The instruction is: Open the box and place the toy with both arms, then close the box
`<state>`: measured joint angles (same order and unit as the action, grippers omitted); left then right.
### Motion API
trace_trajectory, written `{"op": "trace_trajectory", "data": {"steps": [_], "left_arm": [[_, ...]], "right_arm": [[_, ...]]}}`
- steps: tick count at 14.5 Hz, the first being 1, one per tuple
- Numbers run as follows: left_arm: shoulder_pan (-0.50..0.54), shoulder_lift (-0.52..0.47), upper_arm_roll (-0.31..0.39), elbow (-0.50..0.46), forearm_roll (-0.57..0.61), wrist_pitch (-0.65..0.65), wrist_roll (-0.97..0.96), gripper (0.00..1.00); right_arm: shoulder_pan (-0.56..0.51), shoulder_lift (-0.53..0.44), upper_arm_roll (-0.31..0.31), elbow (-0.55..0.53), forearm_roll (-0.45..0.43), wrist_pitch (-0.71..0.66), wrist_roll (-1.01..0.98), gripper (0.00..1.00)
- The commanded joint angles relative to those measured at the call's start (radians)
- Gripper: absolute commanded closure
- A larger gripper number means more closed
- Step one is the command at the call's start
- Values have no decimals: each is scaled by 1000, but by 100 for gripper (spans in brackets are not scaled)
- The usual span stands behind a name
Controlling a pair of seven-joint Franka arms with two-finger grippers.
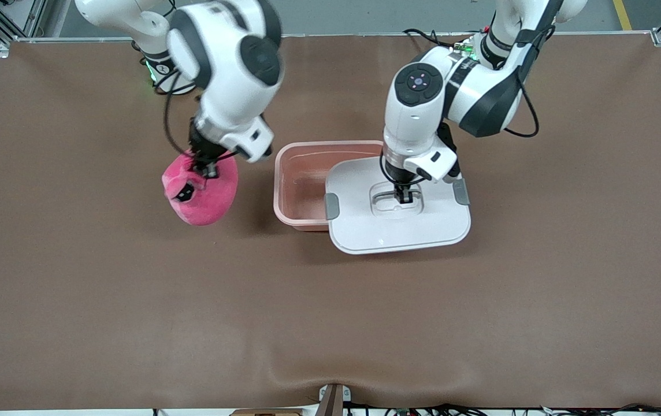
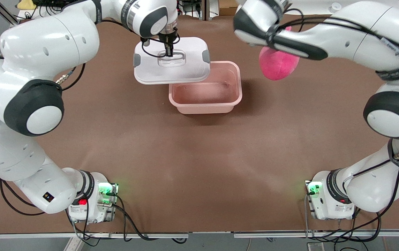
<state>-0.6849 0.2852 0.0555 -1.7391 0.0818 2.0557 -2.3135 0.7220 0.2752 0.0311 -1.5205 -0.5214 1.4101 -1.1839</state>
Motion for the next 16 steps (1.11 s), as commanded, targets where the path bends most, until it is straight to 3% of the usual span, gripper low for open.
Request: {"op": "trace_trajectory", "data": {"steps": [1, 9, 16], "left_arm": [[56, -66, -14, -66, 21, 23, 55, 100], [133, -67, -14, -72, 21, 27, 137, 100], [234, -135, -19, -140, 18, 41, 276, 100]], "right_arm": [[86, -2, -13, -9, -66, -20, -3, 100], [194, 51, -13, -3, -85, -22, 139, 100], [258, 185, -14, 146, -91, -102, 162, 100]]}}
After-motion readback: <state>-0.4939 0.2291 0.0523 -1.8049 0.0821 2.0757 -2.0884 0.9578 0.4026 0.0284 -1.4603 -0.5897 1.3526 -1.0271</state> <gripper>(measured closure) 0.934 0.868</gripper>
